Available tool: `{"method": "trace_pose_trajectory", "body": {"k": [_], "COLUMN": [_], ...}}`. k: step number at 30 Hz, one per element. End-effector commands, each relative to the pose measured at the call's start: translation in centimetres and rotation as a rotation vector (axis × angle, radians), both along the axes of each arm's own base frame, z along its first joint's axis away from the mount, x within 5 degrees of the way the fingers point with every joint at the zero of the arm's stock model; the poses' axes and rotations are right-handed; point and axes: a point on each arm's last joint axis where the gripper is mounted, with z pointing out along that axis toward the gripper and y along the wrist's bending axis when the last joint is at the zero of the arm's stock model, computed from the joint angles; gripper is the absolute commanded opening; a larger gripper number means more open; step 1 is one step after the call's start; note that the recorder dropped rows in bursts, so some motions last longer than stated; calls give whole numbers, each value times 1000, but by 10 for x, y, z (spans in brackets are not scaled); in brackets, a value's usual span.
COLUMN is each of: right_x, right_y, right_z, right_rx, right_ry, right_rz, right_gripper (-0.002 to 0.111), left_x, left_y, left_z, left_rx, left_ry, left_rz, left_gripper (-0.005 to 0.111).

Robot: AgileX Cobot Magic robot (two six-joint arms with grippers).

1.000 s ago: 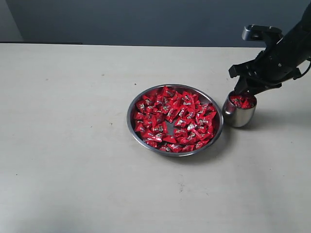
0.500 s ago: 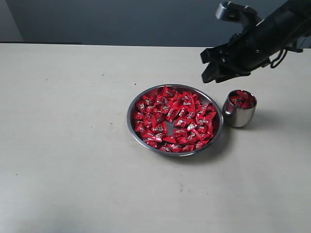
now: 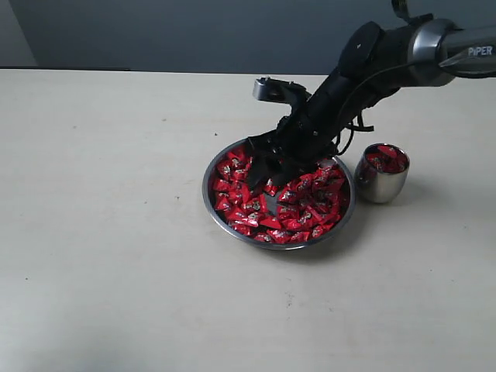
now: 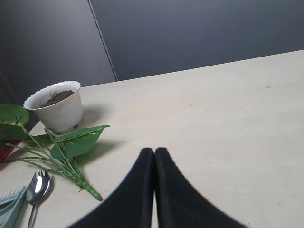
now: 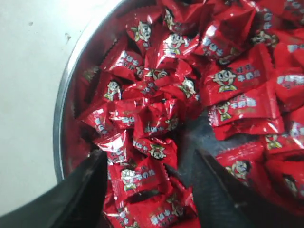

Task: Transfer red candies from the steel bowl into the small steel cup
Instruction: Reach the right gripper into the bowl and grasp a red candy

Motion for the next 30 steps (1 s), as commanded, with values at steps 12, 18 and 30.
{"method": "trace_pose_trajectory", "body": {"k": [12,18,30], "right_x": [3,4,-2], "right_y": [6,0,9], "right_z": [-32,-35,-43], "right_rx": [15,-57,39], "right_ry": [69,40,152], "right_rz": [17,34,19], "right_gripper": [50,47,47], "left_x": [0,0,0], "left_y": [0,0,0], "left_z": [1,1,1], "left_rx": [4,4,4], "left_ry": [-15,-15,-15], "left_rz": [-5,-5,-5], "left_gripper": [0,0,0]}}
